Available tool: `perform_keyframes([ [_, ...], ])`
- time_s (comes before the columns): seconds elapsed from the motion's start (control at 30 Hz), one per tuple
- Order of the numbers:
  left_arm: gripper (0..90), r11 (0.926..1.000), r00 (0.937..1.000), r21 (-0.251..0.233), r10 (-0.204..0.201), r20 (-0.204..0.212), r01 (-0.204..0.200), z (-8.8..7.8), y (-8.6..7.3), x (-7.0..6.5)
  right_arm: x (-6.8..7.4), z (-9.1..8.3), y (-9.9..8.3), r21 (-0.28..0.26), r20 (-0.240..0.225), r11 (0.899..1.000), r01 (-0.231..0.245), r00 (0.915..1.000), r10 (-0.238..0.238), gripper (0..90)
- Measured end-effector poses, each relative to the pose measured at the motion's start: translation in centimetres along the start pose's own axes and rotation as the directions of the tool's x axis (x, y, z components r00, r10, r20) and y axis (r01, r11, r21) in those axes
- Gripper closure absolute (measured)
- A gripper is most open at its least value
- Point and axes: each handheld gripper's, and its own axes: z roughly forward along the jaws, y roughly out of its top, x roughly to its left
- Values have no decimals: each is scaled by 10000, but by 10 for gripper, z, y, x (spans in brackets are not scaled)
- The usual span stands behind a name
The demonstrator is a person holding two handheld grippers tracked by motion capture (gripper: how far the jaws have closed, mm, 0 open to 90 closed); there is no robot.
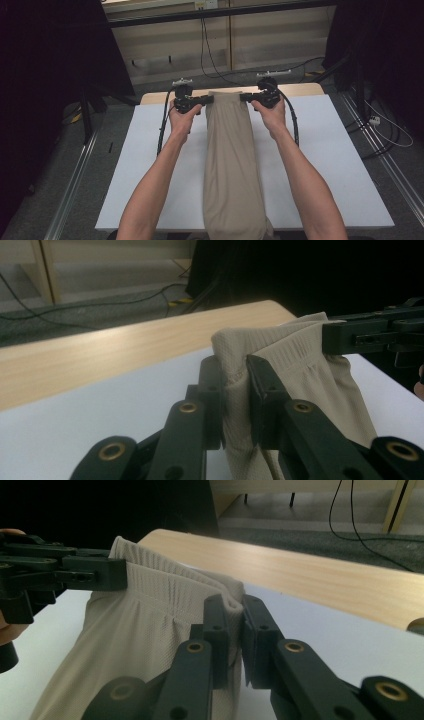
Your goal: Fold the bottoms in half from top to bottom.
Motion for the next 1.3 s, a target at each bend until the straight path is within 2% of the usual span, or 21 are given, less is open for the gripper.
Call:
perform_keyframes([
  [0.17,785,9985,9988,-273,480,20,-479,-1,21,-8,0,-12,16,-282,220,9995,140,9997,-134,826],
  [0.27,780,9944,9957,-498,930,47,-927,-3,35,-12,2,-20,29,-548,364,9980,303,9989,-283,826],
  [0.33,777,9929,9943,-562,1056,166,-1045,-7,39,-15,3,-26,34,-711,300,9969,350,9990,-329,827],
  [0.5,778,9897,9895,-311,1407,334,-1396,-16,27,-27,5,-33,22,-652,168,9974,297,9994,-287,827],
  [0.63,778,9876,9858,-515,1520,714,-1485,-31,15,-40,12,-47,9,-694,-103,9972,266,9996,-274,827],
  [0.7,779,9825,9805,-594,1811,758,-1768,-41,12,-48,19,-58,5,-729,-235,9963,446,9986,-465,827],
  [0.73,779,9820,9791,-621,1833,884,-1782,-46,10,-52,23,-64,3,-765,-322,9957,514,9980,-540,827],
  [0.8,778,9749,9717,-681,2179,917,-2122,-57,7,-61,32,-77,-1,-796,-380,9942,720,9964,-752,827],
  [0.9,778,9691,9621,-861,2409,1279,-2312,-76,1,-75,45,-97,-10,-1115,-770,9891,961,9915,-1051,827],
  [1.0,775,9603,9492,-900,2754,1525,-2641,-93,-11,-91,57,-115,-23,-1197,-1048,9871,1065,9873,-1192,827],
  [1.07,772,9531,9375,-832,3015,1738,-2911,-103,-20,-101,66,-128,-32,-1172,-1100,9842,1327,9832,-1456,827],
  [1.2,761,9488,9269,-725,3159,2028,-3075,-117,-38,-114,81,-150,-55,-1188,-1456,9813,1517,9749,-1683,827],
  [1.3,762,9458,9181,-393,3226,2303,-3225,-125,-57,-122,91,-161,-76,-944,-1709,9823,1616,9695,-1759,827],
])
